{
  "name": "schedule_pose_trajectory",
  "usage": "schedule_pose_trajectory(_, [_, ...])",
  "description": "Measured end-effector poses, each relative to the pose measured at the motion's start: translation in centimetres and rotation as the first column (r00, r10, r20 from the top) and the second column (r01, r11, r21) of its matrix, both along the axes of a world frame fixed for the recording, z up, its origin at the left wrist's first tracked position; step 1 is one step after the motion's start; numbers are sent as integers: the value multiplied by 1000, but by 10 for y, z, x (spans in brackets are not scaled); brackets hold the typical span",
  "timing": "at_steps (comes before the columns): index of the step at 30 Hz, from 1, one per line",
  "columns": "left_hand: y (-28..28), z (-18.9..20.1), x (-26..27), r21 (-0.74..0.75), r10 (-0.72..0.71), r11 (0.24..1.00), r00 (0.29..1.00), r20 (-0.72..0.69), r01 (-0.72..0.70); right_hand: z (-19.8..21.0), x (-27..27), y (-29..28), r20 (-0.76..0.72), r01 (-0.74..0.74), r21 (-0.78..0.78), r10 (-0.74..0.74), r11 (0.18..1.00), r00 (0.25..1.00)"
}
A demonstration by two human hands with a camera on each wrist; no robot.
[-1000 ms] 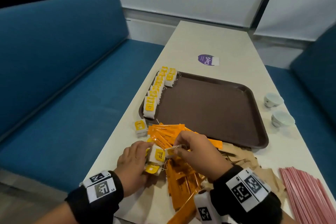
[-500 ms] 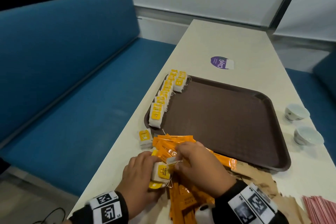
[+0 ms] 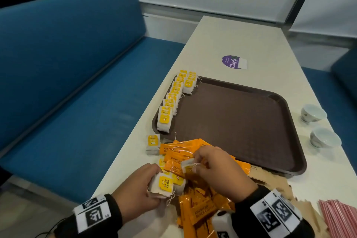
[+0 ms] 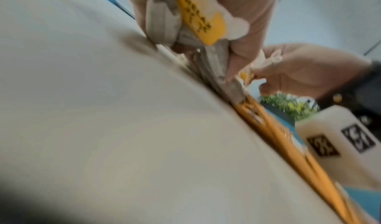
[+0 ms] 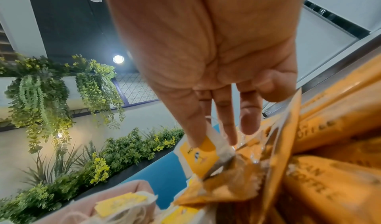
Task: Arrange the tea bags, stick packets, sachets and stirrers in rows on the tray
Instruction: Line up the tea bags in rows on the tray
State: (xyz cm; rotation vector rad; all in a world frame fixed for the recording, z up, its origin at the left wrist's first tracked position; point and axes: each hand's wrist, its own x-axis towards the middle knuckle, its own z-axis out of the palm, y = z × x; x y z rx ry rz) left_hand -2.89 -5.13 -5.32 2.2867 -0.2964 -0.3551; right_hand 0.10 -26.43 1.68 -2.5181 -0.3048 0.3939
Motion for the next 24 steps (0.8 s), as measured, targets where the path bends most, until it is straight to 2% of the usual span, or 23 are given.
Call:
schedule_pose_trajectory(5, [10, 21, 10, -168, 5, 986, 996, -86, -19, 4, 2, -5, -4, 83, 82, -83, 993, 997])
schedule_pose_trajectory(11, [12, 43, 23, -353, -36, 934, 972, -234, -51, 9, 3, -12, -17, 143, 183, -143, 973, 990])
schedule_pose_trajectory(15, [9, 49, 29, -444, -67, 893, 953, -295, -74, 9, 5, -15, -88, 233, 336, -217, 912, 972])
schedule_pose_trajectory(21, [3, 60, 43, -636, -80, 755, 941, -330, -159, 18, 21, -16, -243, 363, 503, -274, 784, 930])
schedule_pose_trajectory(24, [-1, 65, 57, -721, -72, 665, 944, -322, -195, 31, 47, -16, -226, 391, 491, -319, 779, 920])
